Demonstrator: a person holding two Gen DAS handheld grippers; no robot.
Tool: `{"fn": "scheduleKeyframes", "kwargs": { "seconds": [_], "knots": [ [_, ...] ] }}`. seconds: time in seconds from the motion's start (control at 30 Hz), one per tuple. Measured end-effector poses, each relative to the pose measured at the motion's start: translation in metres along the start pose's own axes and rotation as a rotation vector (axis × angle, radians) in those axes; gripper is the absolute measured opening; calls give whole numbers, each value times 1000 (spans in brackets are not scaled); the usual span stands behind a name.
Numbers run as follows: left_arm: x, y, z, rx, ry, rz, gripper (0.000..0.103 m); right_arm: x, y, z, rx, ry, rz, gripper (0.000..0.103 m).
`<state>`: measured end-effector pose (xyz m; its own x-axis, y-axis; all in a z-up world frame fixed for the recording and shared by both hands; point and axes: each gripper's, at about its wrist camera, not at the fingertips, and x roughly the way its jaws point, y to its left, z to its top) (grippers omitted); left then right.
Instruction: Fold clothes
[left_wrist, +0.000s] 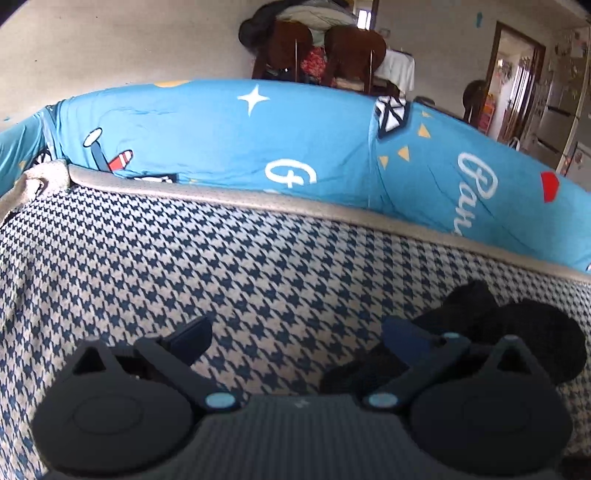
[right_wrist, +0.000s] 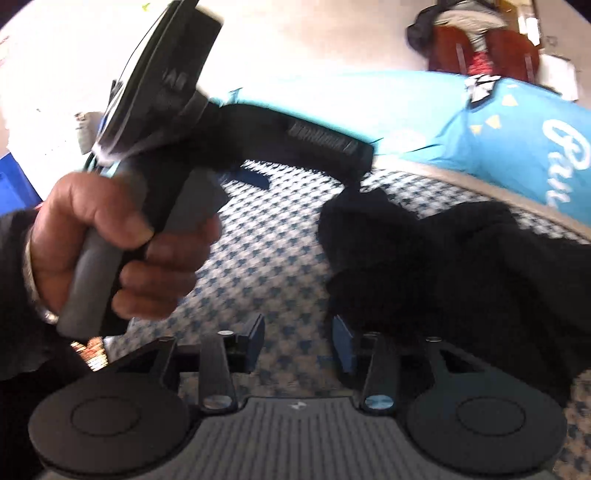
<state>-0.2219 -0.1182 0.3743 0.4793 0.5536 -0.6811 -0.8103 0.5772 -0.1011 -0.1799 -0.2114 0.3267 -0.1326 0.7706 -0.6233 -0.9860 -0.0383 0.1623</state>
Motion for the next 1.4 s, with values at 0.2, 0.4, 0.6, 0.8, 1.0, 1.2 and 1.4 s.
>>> {"fn": "scheduleKeyframes", "kwargs": {
  "seconds": [0.2, 0.4, 0.6, 0.8, 1.0, 1.2, 1.4],
  "knots": [
    [10, -7, -6, 29, 39, 20, 103, -22, -25, -1, 43, -54, -145, 56],
    [17, -13, -11, 60, 68, 25, 103, -52, -46, 0, 69, -170, -317, 66],
    [27, -27, -23, 129, 123, 4, 103, -68, -67, 6, 105, -237, -509, 82],
    [32, -41, -37, 192, 167, -23, 103, -27, -104, 7, 217, -125, -524, 81],
    [31, -38, -35, 187, 170, -34, 103, -29, -126, -3, 390, -99, -518, 40],
    [25, -33, -28, 145, 127, -9, 103, -46, -144, -15, 471, -66, -673, 16],
    [19, -26, -16, 78, 85, -11, 103, -69, -167, -32, 599, -58, -694, 16]
  ]
}}
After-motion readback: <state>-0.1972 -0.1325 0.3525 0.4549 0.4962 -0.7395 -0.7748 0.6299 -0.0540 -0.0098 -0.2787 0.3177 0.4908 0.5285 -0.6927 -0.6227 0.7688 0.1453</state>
